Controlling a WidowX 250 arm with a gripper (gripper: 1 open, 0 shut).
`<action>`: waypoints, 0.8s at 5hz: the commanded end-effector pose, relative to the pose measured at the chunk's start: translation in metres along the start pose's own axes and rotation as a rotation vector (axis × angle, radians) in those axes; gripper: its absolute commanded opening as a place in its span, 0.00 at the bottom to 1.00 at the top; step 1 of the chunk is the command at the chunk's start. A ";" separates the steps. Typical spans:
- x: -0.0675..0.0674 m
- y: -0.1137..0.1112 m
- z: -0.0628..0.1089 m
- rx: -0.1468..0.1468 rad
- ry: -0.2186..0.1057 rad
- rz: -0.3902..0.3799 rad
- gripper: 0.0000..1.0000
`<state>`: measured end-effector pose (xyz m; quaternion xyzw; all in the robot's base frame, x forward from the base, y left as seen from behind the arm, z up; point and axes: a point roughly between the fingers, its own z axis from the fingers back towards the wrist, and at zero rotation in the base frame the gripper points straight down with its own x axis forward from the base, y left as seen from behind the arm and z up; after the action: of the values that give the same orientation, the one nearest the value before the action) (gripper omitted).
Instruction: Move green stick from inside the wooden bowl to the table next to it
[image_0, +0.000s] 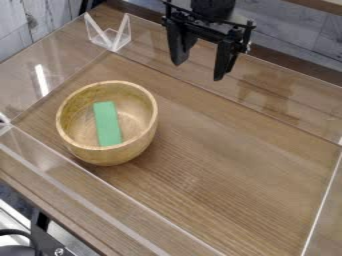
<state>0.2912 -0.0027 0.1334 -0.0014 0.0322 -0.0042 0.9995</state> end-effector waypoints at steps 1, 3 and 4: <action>-0.013 0.003 -0.027 0.004 0.084 -0.005 1.00; -0.062 0.036 -0.048 -0.025 0.110 -0.013 1.00; -0.069 0.073 -0.046 -0.028 0.067 0.002 1.00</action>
<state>0.2158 0.0706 0.0820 -0.0214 0.0872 0.0028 0.9960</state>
